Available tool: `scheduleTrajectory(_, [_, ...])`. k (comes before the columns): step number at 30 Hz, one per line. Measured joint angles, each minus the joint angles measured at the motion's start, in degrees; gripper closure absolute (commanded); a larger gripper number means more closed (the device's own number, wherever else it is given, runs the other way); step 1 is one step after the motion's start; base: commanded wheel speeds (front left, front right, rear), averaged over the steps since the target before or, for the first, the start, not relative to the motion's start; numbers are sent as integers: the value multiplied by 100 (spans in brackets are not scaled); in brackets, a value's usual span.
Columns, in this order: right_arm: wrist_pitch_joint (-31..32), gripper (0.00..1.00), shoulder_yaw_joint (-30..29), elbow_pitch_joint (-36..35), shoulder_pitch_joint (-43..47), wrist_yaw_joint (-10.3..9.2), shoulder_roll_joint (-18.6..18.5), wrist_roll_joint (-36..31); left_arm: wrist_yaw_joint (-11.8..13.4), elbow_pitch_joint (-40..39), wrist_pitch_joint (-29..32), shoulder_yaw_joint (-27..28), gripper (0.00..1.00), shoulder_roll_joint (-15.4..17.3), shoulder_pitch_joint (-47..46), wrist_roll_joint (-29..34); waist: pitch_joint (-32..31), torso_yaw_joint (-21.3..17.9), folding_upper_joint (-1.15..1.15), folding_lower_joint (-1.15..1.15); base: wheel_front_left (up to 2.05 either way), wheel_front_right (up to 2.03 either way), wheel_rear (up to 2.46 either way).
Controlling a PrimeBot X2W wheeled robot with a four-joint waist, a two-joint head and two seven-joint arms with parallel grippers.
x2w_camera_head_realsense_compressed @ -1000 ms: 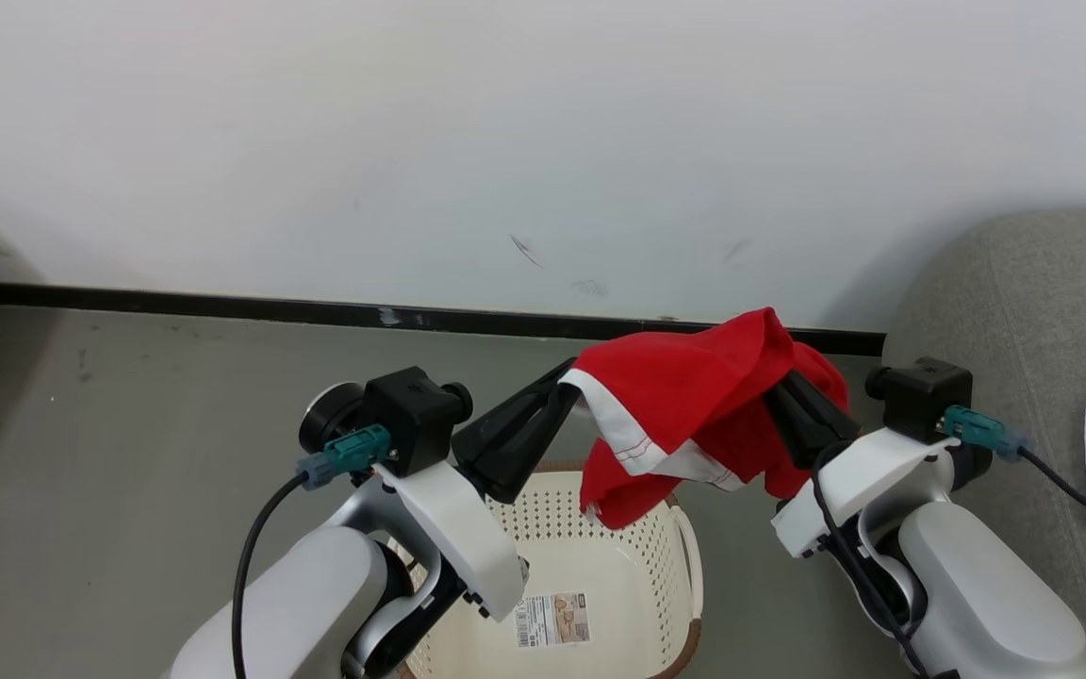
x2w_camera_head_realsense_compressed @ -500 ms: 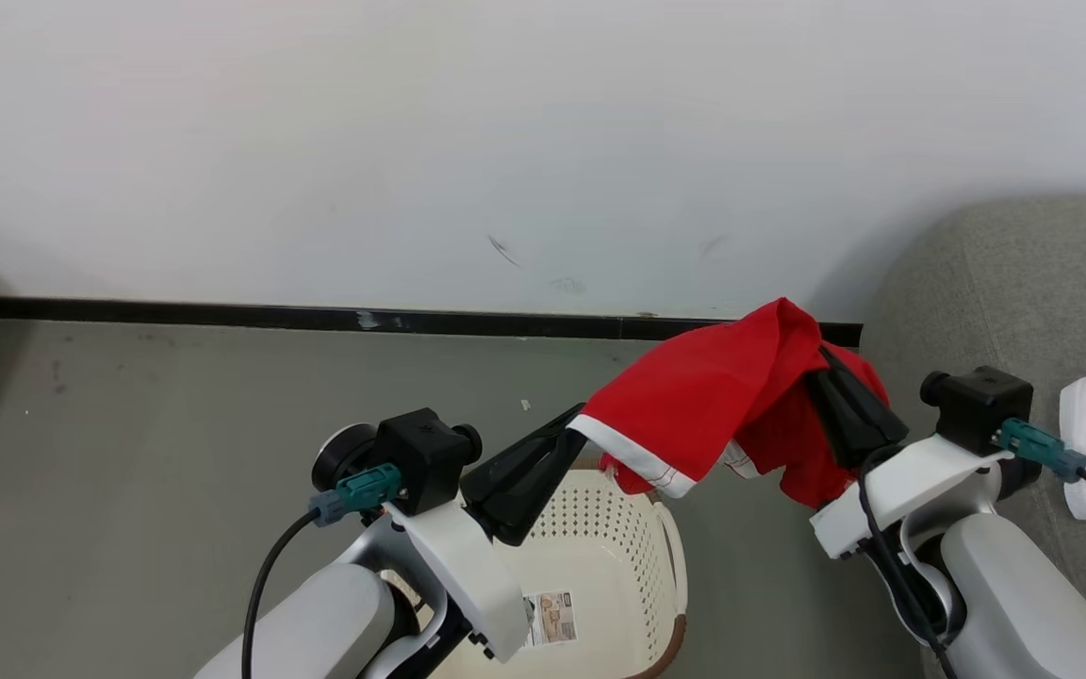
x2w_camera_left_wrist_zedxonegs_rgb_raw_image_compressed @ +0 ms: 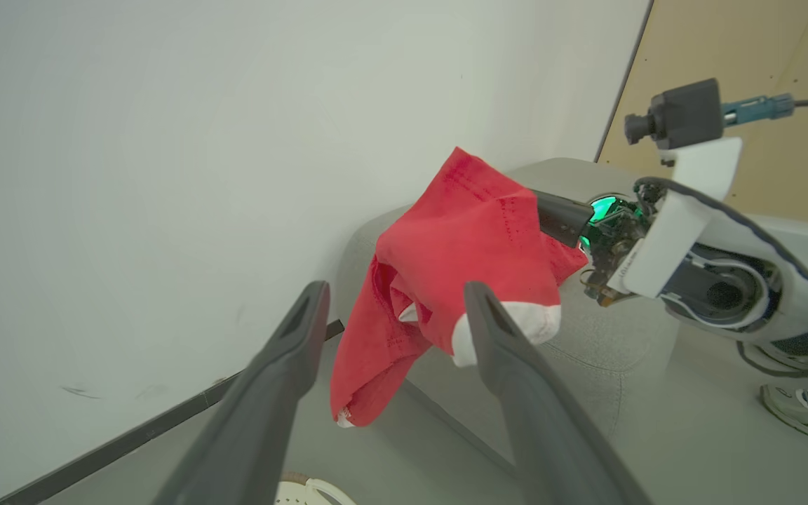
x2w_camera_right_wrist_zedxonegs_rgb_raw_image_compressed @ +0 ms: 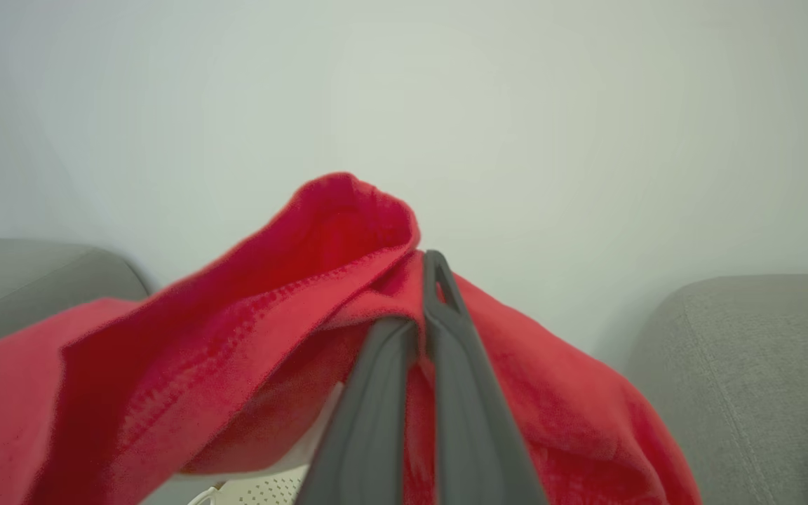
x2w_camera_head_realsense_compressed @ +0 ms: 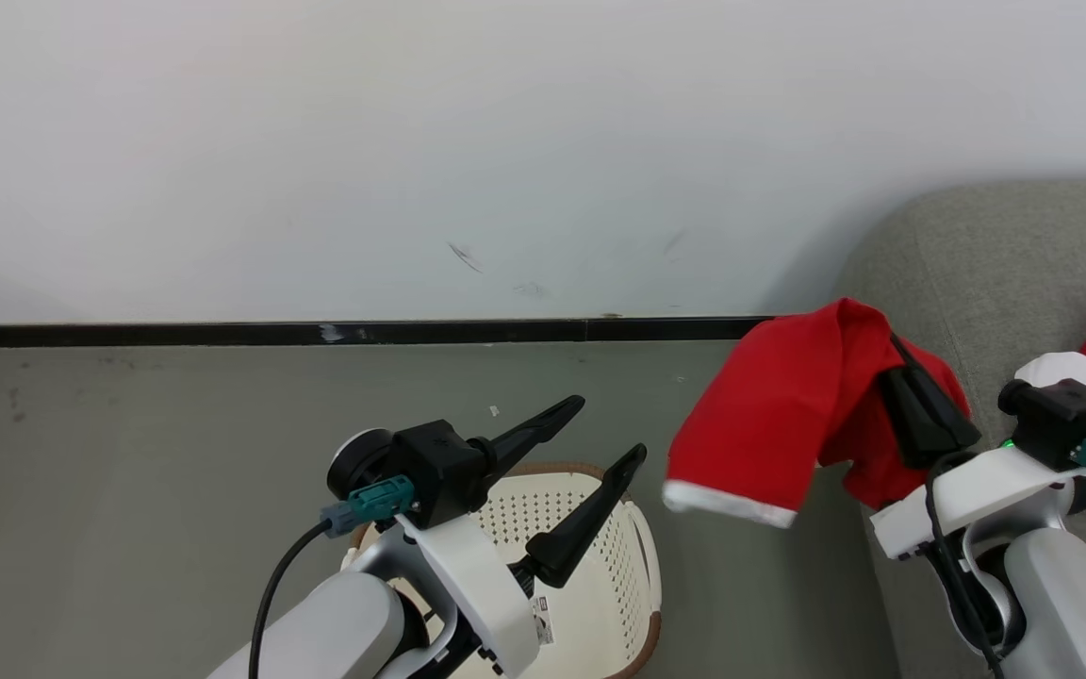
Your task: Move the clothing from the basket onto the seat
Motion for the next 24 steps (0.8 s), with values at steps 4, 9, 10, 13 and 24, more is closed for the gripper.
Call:
scheduleTrajectory(4, [0, 100, -255, -151, 165, 0, -15, -74, -52, -35, -1, -80, 0, 1, 0, 8, 4, -114, 0, 0, 0, 0, 0])
scheduleTrajectory(9, [0, 100, -541, -379, 324, 0, -27, -170, -134, -73, -1, -164, 0, 2, 2, 9, 17, -274, 0, 0, 0, 0, 0])
scheduleTrajectory(10, [0, 100, -595, -416, 353, 0, -26, -188, -148, -76, -2, -179, 0, 2, 4, 9, 20, -308, 0, 0, 0, 0, 0])
scheduleTrajectory(13, [0, 100, -760, -557, 432, 0, -27, -238, -151, -82, -2, -225, 0, 1, 14, 9, 33, -412, 0, 0, 0, 0, 0])
scheduleTrajectory(24, [0, 100, -1393, -1102, 817, 0, 40, -357, -221, -129, -21, -363, 0, 8, 102, 9, 99, -829, 0, 0, 0, 0, 0])
